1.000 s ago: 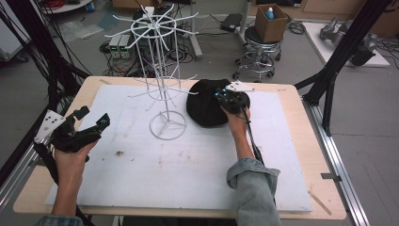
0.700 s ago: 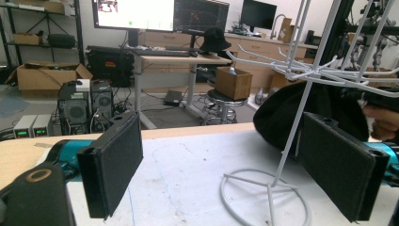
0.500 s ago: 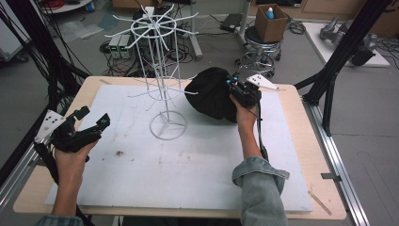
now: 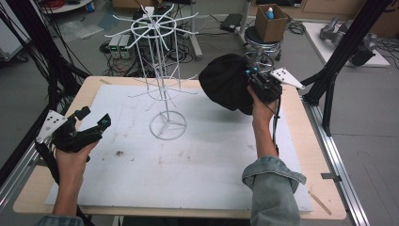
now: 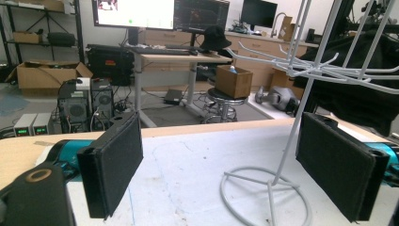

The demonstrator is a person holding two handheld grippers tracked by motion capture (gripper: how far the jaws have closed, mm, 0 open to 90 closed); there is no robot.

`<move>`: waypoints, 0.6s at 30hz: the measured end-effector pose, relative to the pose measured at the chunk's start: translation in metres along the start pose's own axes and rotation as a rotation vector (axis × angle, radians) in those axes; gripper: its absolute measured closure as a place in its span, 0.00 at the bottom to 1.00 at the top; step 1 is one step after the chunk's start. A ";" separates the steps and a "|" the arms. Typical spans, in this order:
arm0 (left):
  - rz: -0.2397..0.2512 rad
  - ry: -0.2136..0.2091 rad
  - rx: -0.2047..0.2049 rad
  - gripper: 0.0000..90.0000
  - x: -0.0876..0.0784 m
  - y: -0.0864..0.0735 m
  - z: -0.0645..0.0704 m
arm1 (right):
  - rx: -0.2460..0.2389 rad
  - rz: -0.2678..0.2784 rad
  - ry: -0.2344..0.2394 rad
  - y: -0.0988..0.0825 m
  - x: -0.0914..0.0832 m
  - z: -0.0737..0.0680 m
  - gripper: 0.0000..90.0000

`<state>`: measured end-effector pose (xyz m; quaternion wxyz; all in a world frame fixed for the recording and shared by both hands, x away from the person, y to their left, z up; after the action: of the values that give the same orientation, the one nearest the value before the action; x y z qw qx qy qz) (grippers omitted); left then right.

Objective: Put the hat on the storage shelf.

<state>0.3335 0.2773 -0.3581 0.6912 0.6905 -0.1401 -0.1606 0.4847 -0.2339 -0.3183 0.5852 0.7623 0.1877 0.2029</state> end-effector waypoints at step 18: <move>0.001 0.000 0.002 0.17 0.000 0.000 0.000 | -0.054 0.101 -0.013 0.076 -0.017 -0.004 0.96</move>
<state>0.3334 0.2777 -0.3578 0.6904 0.6913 -0.1406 -0.1603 0.4718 -0.2578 -0.2456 0.5959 0.7559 0.1397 0.2322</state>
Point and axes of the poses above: each handheld gripper's, and its own axes: x roughly forward along the jaws, y roughly out of its top, z roughly to its right, the point moved 4 cm from there along x, roughly forward along the jaws, and after that the axes turned 7 degrees about x, right-handed, at the moved point
